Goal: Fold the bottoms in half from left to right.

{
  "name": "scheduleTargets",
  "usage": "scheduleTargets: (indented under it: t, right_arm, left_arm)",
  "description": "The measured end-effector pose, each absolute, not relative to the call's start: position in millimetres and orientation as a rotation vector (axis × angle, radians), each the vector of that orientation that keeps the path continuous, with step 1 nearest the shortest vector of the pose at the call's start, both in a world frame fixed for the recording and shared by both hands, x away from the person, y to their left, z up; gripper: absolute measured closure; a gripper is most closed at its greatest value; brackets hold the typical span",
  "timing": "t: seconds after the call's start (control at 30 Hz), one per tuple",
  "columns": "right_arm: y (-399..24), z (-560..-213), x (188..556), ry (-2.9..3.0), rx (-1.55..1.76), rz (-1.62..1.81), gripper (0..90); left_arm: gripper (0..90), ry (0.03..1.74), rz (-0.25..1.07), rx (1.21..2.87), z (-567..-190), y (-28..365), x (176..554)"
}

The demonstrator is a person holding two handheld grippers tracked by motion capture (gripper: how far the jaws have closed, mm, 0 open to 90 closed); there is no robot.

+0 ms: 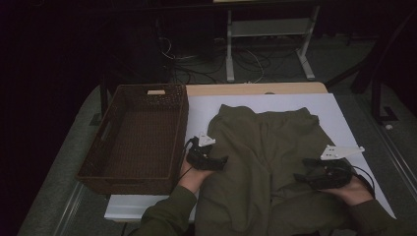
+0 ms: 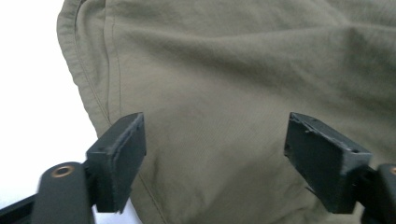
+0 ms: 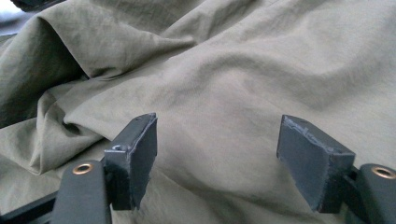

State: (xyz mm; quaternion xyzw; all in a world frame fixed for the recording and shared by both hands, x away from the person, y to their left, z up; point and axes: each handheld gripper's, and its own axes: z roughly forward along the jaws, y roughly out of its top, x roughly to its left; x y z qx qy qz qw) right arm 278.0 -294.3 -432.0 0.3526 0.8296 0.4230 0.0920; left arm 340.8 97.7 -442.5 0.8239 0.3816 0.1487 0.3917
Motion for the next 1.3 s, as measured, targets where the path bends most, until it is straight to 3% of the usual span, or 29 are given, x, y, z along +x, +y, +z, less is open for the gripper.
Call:
scheduleTargets:
  t: [0.3, 0.83, 0.97, 1.03, 1.2, 1.3]
  right_arm:
    - [-294, -434, 281, 2.487, 1.039, 1.256, 28.6]
    - [-293, -435, 281, 2.497, 1.038, 1.246, 28.5]
    - [-293, -435, 280, 2.499, 1.038, 1.247, 28.5]
    - [-293, -435, 280, 2.5, 1.038, 1.246, 28.5]
    - [-292, -435, 280, 2.505, 1.031, 1.242, 28.5]
    - [-292, -435, 281, 2.506, 1.031, 1.243, 28.6]
  left_arm:
    - [21.4, 1.014, 0.405, 2.125, -451, 99, 347]
    - [6.3, 1.086, 0.444, 2.122, -459, 96, 353]
    - [6.9, 1.097, 0.444, 2.118, -459, 95, 353]
    - [10.0, 1.096, 0.444, 2.117, -458, 95, 352]
    - [36.5, 1.09, 0.436, 2.106, -454, 99, 351]
    - [47.0, 1.083, 0.429, 2.104, -453, 99, 352]
